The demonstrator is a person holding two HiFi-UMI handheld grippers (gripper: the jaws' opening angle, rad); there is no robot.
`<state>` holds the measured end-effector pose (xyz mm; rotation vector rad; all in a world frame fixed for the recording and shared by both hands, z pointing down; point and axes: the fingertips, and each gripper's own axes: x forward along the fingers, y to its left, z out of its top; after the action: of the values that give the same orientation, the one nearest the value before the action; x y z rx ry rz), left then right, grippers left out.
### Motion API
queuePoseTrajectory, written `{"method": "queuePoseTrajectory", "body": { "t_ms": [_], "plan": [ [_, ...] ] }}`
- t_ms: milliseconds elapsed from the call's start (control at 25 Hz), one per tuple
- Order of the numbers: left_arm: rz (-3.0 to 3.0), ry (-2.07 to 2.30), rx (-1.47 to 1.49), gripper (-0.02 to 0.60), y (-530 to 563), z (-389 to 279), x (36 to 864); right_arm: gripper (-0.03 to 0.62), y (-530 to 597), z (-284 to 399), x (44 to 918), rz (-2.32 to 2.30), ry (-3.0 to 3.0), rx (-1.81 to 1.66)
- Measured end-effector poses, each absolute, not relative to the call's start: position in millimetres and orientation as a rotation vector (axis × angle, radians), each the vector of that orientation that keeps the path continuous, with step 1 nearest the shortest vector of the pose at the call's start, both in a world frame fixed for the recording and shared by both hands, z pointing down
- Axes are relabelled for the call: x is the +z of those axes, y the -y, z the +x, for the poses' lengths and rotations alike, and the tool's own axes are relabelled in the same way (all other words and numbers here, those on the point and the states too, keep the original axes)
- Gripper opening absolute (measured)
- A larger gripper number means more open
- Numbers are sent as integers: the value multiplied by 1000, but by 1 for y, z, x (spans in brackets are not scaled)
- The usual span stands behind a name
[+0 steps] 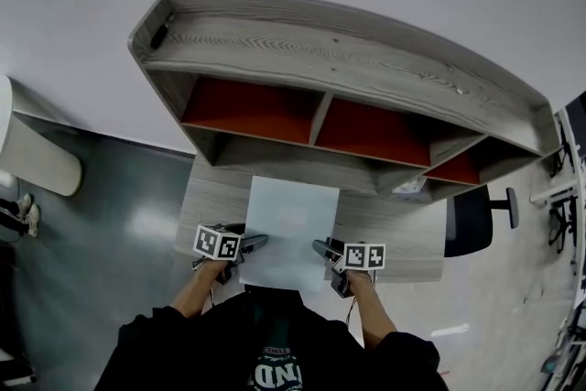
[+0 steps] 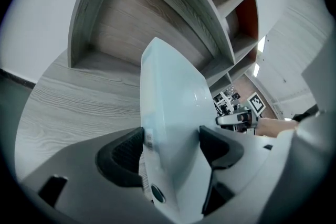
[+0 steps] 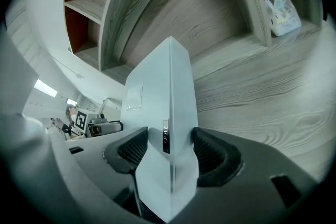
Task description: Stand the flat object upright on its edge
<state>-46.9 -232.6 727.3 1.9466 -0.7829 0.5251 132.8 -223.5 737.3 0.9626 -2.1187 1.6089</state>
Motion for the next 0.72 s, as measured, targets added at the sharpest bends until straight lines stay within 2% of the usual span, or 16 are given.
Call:
{"method": "queuePoseTrajectory", "body": {
  "t_ms": [720],
  "plan": [
    [2320,910,593,336,279,-50,659,253,273,129,672,1015,2365,1053]
  ]
}}
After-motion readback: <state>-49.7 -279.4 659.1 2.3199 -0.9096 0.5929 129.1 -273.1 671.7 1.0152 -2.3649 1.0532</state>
